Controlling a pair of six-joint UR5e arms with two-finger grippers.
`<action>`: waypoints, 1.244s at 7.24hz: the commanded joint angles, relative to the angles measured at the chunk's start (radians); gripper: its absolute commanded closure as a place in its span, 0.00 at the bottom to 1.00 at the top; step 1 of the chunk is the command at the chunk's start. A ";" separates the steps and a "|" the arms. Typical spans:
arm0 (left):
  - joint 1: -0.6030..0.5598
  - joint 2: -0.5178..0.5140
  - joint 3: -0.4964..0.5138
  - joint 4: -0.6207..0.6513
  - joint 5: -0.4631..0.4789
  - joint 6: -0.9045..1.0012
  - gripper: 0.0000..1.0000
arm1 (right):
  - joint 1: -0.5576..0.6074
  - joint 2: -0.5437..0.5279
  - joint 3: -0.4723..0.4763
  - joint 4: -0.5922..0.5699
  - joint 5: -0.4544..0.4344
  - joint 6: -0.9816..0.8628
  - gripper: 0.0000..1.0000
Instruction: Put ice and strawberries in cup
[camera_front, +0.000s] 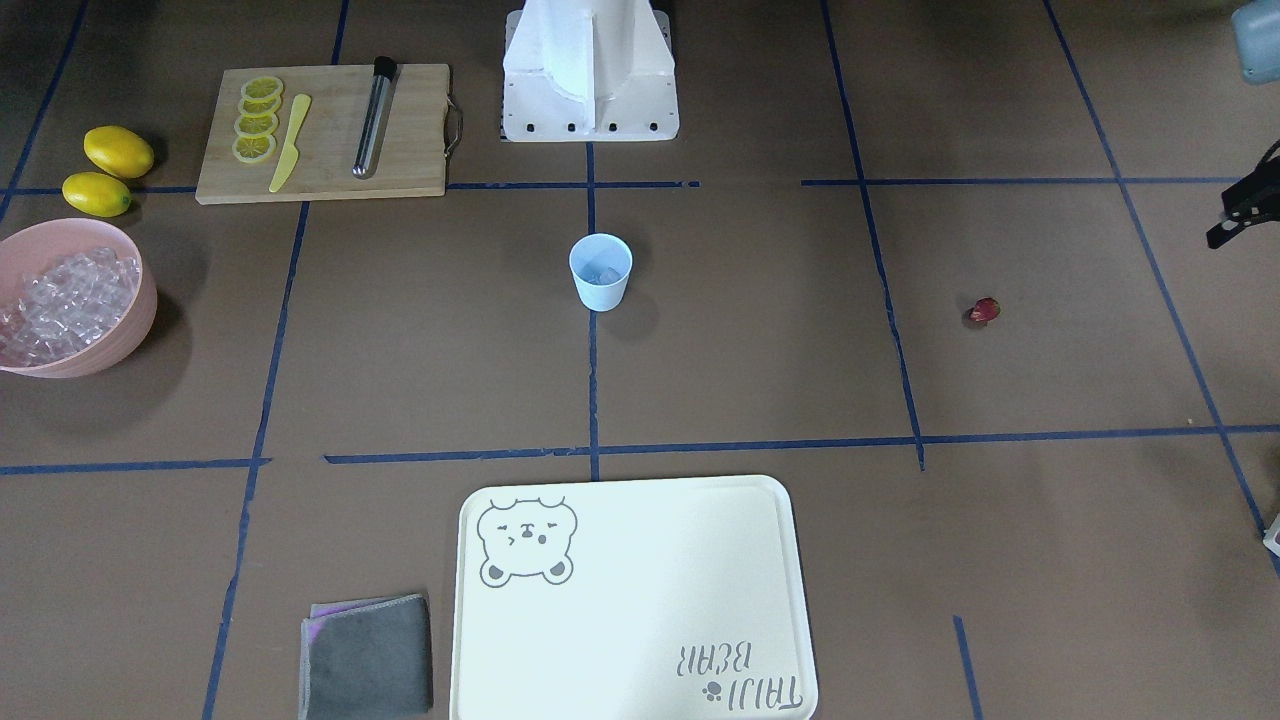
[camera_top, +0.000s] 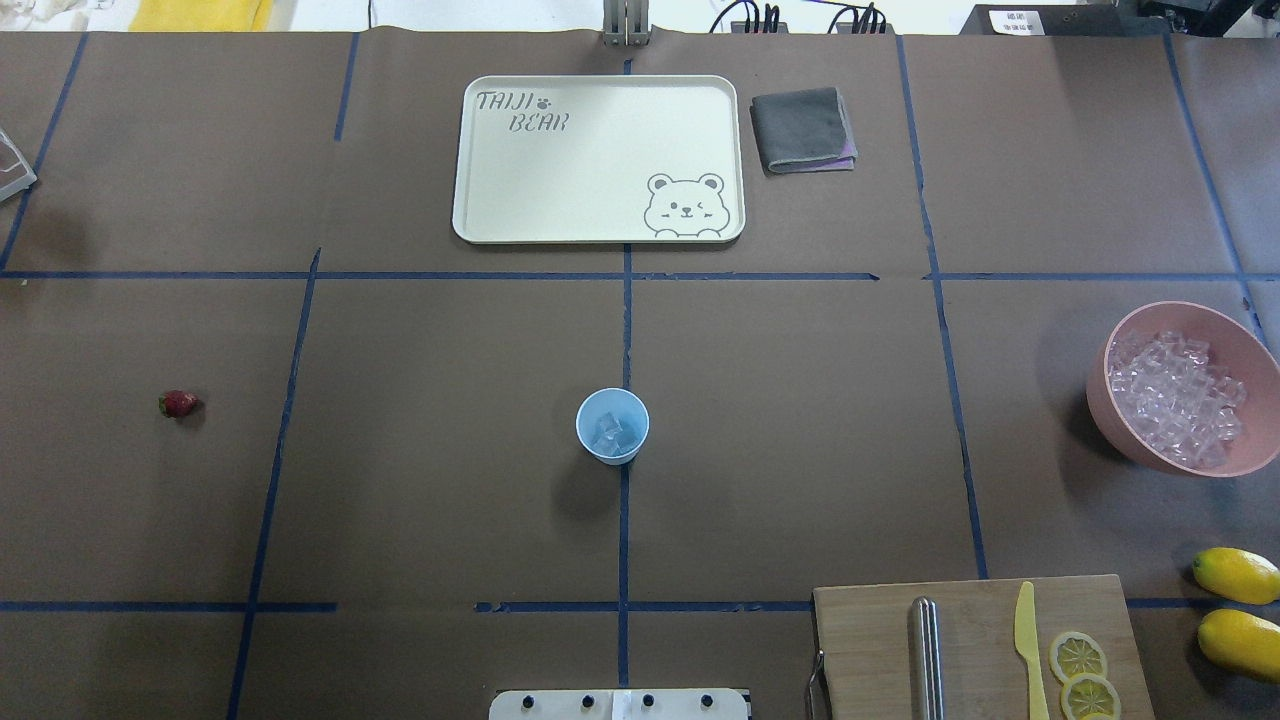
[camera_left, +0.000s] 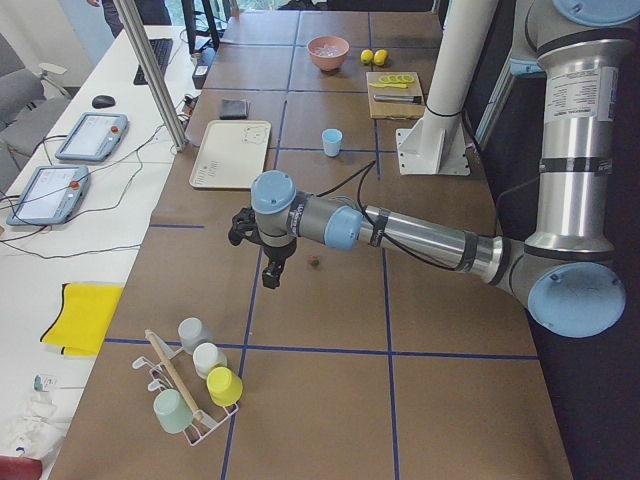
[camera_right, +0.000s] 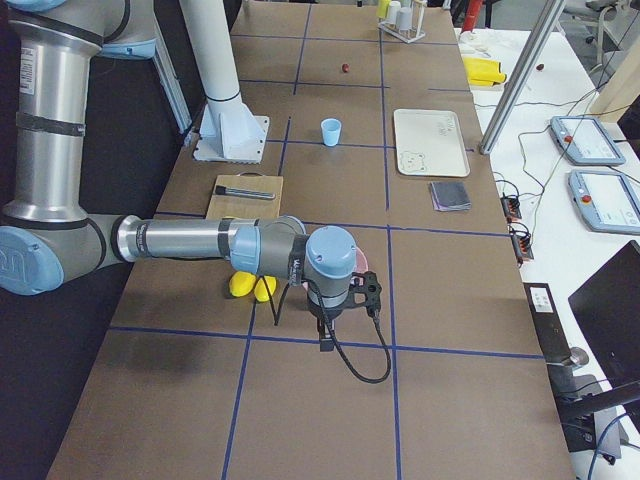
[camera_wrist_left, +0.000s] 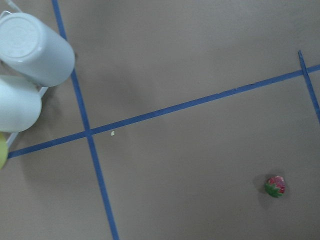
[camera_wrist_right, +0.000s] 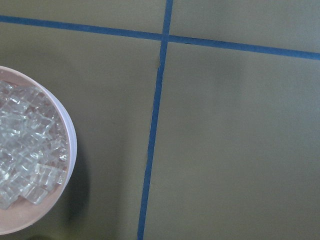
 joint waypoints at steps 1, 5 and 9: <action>0.149 0.032 0.000 -0.167 0.079 -0.228 0.00 | 0.000 -0.002 0.000 0.001 0.000 0.000 0.01; 0.433 0.042 0.016 -0.404 0.284 -0.658 0.00 | 0.000 -0.003 0.002 0.002 0.000 -0.001 0.01; 0.550 0.036 0.023 -0.417 0.378 -0.752 0.01 | 0.000 -0.003 0.000 0.002 -0.001 -0.001 0.01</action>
